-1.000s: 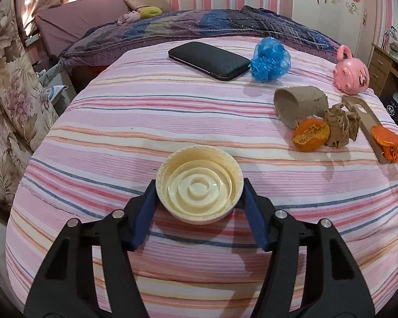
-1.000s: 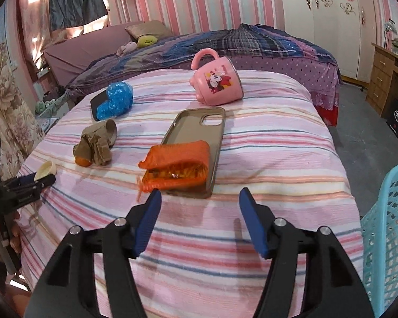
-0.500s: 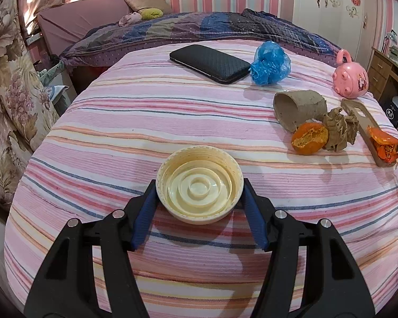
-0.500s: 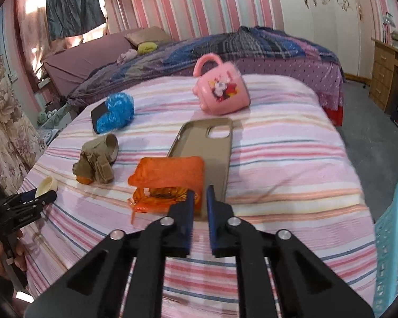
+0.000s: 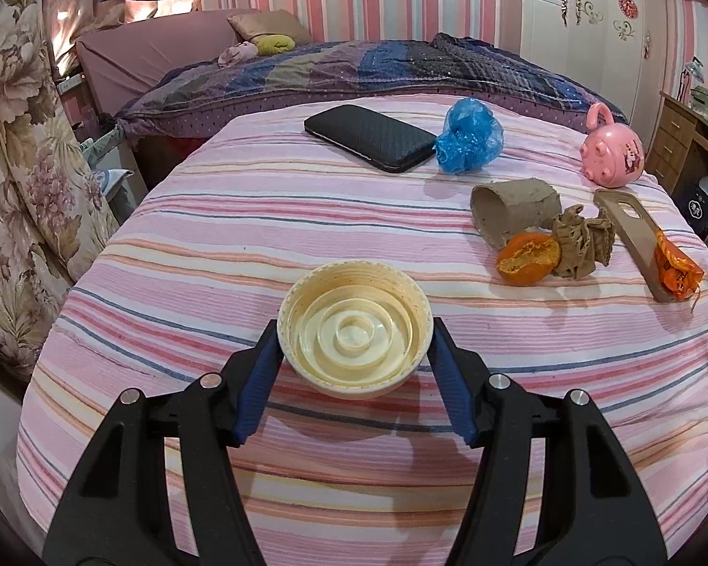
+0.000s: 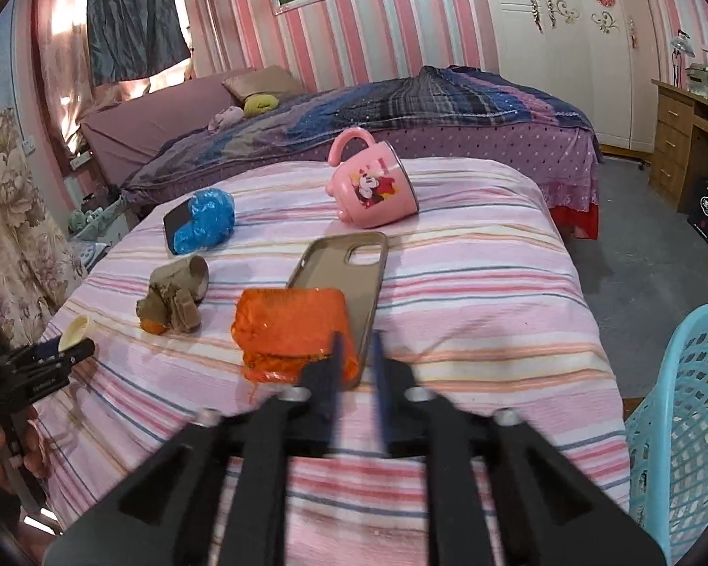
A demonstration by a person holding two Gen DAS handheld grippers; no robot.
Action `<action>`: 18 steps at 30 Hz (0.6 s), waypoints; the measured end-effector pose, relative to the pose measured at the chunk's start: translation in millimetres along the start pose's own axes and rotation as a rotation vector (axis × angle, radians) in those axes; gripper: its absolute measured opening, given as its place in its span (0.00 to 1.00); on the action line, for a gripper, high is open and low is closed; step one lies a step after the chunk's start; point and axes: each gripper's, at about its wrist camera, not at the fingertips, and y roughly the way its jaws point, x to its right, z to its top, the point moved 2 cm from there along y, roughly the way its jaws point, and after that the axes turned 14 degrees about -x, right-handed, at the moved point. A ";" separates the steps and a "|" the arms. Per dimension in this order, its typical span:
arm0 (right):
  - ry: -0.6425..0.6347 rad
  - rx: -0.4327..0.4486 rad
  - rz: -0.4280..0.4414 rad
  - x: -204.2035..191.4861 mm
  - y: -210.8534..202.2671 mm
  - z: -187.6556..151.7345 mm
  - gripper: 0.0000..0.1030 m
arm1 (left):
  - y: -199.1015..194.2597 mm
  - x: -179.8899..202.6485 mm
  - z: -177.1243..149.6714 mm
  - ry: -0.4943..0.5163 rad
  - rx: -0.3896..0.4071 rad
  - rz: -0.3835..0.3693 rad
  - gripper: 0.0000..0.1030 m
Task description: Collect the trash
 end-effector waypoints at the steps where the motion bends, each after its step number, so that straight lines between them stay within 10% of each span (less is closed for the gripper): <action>1: 0.011 0.008 0.003 -0.3 0.9 0.7 0.55 | 0.3 -0.3 0.3 -0.002 -0.001 0.002 0.58; 9: 0.060 -0.094 0.009 -9.7 37.2 7.5 0.56 | 2.0 -0.1 4.5 -0.012 0.005 0.007 0.59; 18: -0.007 -0.137 -0.069 -15.3 37.2 -0.3 0.11 | -0.2 3.7 5.8 0.012 0.021 0.026 0.58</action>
